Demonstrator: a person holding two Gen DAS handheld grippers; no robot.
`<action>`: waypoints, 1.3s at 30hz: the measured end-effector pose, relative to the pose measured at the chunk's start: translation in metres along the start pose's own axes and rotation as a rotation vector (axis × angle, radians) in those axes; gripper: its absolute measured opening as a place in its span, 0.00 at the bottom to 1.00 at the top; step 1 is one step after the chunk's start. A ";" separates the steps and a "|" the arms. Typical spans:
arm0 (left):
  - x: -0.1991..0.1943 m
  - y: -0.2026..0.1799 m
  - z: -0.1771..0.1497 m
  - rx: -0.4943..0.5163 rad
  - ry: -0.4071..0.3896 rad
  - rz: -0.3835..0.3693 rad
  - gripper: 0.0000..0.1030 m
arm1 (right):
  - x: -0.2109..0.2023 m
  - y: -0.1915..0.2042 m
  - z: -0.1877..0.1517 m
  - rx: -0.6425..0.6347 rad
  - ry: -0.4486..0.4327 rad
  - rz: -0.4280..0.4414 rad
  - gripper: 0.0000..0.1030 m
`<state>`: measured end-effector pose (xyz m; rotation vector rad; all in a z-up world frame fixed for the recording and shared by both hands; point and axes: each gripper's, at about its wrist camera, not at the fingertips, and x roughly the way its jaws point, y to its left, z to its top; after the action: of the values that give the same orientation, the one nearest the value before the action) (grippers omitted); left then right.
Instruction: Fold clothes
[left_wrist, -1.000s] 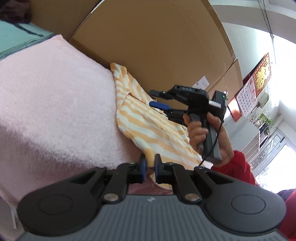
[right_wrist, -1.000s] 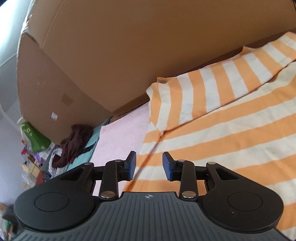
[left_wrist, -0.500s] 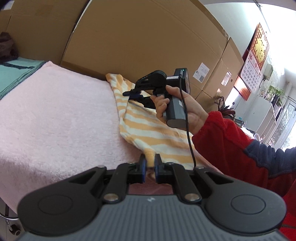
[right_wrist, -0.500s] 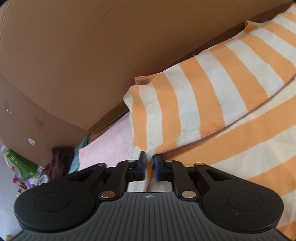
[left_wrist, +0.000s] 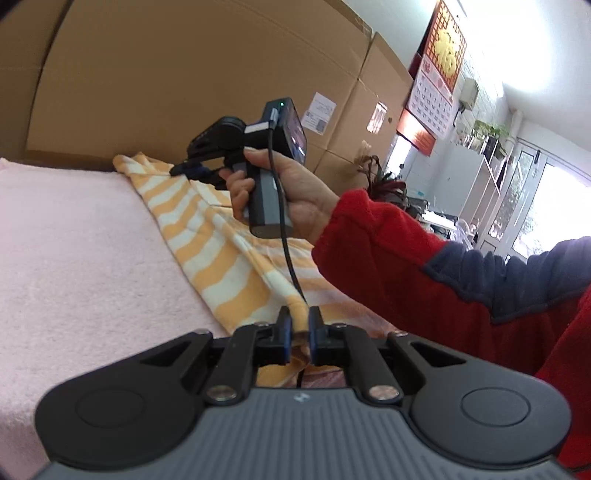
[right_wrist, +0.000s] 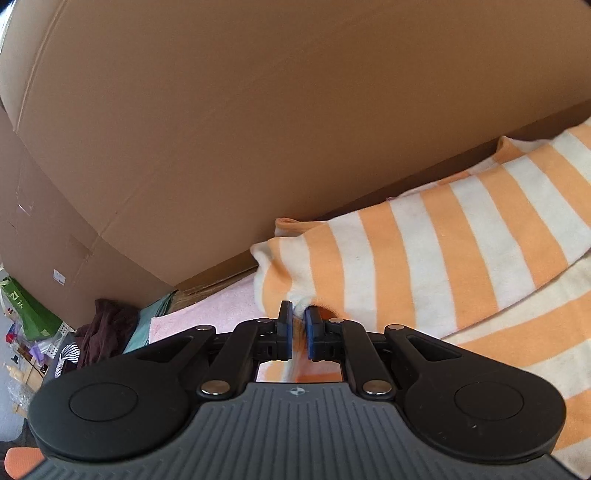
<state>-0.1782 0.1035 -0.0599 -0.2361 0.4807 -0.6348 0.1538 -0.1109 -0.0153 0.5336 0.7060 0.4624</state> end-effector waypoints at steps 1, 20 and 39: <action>0.004 -0.001 0.000 0.001 0.013 -0.005 0.06 | -0.001 -0.003 0.001 -0.001 0.001 0.000 0.08; 0.025 0.000 -0.006 0.016 0.162 -0.100 0.44 | -0.060 -0.048 -0.007 -0.024 0.022 0.004 0.23; 0.016 0.014 0.023 0.081 0.180 -0.020 0.44 | -0.184 -0.051 -0.153 -0.184 0.174 0.407 0.14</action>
<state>-0.1480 0.1065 -0.0503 -0.1070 0.6247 -0.6969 -0.0672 -0.2082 -0.0557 0.4665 0.7125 0.9544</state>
